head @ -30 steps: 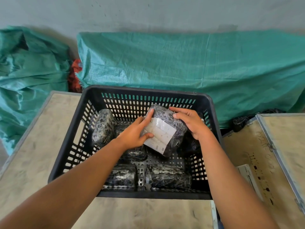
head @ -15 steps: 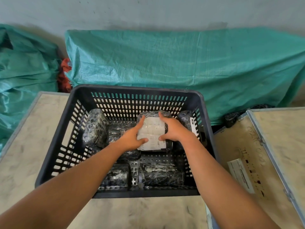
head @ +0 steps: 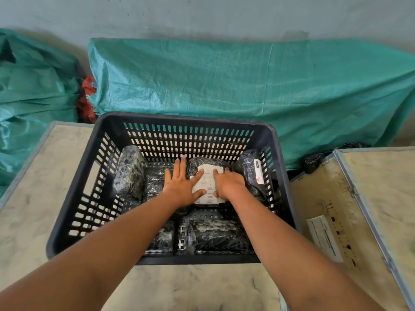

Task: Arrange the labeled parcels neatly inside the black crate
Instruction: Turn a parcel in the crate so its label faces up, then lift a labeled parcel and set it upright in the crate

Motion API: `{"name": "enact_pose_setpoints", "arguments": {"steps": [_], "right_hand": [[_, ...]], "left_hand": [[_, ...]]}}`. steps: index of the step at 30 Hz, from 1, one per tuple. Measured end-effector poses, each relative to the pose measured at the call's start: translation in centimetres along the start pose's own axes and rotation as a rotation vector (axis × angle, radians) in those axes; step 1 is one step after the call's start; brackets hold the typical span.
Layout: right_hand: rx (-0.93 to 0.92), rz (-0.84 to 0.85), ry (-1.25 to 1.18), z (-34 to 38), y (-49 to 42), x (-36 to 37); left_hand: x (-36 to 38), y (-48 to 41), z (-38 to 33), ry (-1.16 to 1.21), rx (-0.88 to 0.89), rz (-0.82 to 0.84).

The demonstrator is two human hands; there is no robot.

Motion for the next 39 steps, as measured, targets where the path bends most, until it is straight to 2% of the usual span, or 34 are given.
{"name": "enact_pose_setpoints", "arguments": {"steps": [4, 6, 8, 9, 11, 12, 14, 16, 17, 22, 27, 31, 36, 39], "right_hand": [[-0.021, -0.023, -0.019, 0.3, 1.6, -0.4], [-0.054, -0.105, -0.177, 0.3, 2.5, -1.5], [-0.096, -0.257, -0.366, -0.1, 3.4, -3.7], [-0.107, -0.367, -0.385, -0.4, 4.0, -5.0], [-0.034, -0.586, -0.307, -1.4, 5.1, -7.2], [0.054, -0.639, -0.272, -2.0, 5.8, -7.6], [0.219, -0.571, -0.256, -3.3, 6.8, -7.4], [0.271, -0.429, -0.292, -4.0, 7.6, -6.3], [0.264, -0.411, -0.311, -4.2, 7.8, -5.8], [0.235, -0.471, -0.490, -5.3, 8.2, -4.5], [0.209, -0.357, -0.656, -5.0, 8.0, -2.9], [0.188, -0.390, -0.679, -5.1, 7.6, -2.7], [0.215, -0.422, -0.839, -5.6, 8.1, -2.7], [0.206, -0.462, -0.855, -6.1, 8.9, -3.5]], "left_hand": [[0.3, -0.2, 0.2, 0.031, -0.024, 0.138], [0.2, -0.1, 0.1, 0.039, -0.041, 0.177], [-0.2, -0.3, 0.0, 0.060, -0.052, 0.191], [-0.4, -0.3, -0.1, 0.084, -0.058, 0.199], [-0.6, -0.2, -0.1, 0.146, -0.070, 0.209], [-0.5, -0.1, -0.2, 0.163, -0.069, 0.207], [-0.3, 0.3, -0.2, 0.172, -0.065, 0.196], [0.1, 0.6, -0.1, 0.179, -0.067, 0.195], [0.2, 0.7, -0.1, 0.186, -0.065, 0.193], [0.8, 0.9, -0.4, 0.220, -0.045, 0.121], [0.9, 0.5, -0.4, 0.148, -0.030, 0.083], [0.8, 0.0, -0.5, 0.126, -0.027, 0.120], [0.6, 0.3, -0.7, 0.111, -0.060, 0.207], [-0.2, 1.2, -1.8, 0.203, -0.038, 0.208]]}}
Point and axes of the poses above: each hand's wrist, its own y-axis away from the middle knuckle, its own x-axis out of the palm, z = x × y, the point moved 2 cm from there along -y, towards the middle knuckle, and after that the axes turned 11 degrees about -z, right-handed, at the moved point
